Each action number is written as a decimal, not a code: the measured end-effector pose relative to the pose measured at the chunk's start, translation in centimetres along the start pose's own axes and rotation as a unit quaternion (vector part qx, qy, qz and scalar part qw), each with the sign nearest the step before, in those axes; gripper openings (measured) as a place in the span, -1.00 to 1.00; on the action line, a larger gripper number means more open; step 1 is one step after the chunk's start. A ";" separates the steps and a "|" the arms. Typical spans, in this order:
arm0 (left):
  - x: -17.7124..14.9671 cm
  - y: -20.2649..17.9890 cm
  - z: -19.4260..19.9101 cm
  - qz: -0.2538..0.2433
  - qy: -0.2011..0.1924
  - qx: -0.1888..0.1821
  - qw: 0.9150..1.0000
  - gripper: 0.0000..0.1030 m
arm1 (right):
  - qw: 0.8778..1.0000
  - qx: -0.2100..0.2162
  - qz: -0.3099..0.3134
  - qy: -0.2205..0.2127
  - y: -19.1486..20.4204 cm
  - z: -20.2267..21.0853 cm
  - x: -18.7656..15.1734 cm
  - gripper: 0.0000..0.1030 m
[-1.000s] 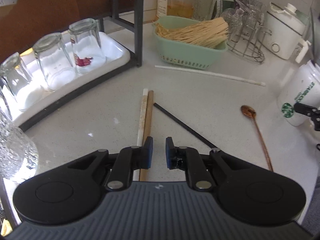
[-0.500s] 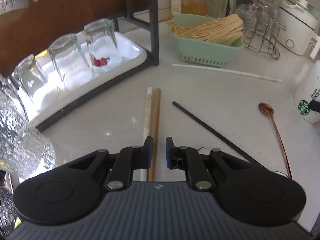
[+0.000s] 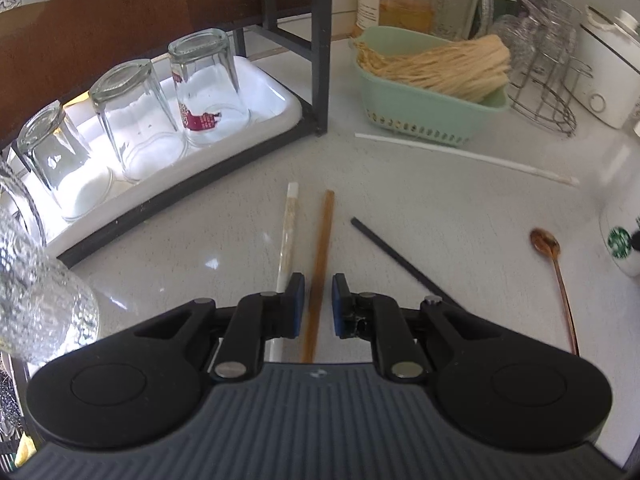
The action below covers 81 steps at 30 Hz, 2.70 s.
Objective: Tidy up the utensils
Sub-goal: 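Lower the left tool onto a wooden chopstick and close on it, then lift the wooden chopstick with the left tool and carry it over the mug, then lower the wooden chopstick into the mug and open the left tool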
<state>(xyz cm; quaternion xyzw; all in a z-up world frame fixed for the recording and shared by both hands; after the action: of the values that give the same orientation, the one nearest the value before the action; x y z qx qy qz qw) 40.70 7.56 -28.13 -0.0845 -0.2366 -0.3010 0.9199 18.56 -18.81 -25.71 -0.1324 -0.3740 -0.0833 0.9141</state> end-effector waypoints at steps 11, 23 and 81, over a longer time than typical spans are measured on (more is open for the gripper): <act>1.5 -1.0 0.2 0.020 0.013 0.018 1.000 -0.87 | 1.000 0.007 0.007 0.003 -0.1 0.1 0.0 0.83; 3.5 -4.4 7.8 0.063 -0.049 0.025 0.996 -0.87 | 0.999 0.031 0.028 0.023 -0.2 -0.1 0.7 0.83; 14.5 -31.2 12.8 -0.017 -0.234 -0.125 0.964 -0.87 | 0.991 0.121 0.063 0.006 -1.4 -0.3 0.6 0.78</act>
<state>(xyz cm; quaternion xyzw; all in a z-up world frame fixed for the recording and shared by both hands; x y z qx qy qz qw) 27.56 -21.17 -9.51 -0.2626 -0.4076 -0.3156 0.8157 18.81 -20.27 -25.27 -0.0433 -0.3671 0.0196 0.9290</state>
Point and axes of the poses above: each gripper's, at about its wrist camera, not at the fingertips, and z roughly against the way its jaws point, y to its left, x to its top, the point moved 4 cm from there along -z, roughly the way its jaws point, and after that the axes turned 6 degrees about y, right-handed, at the moved point
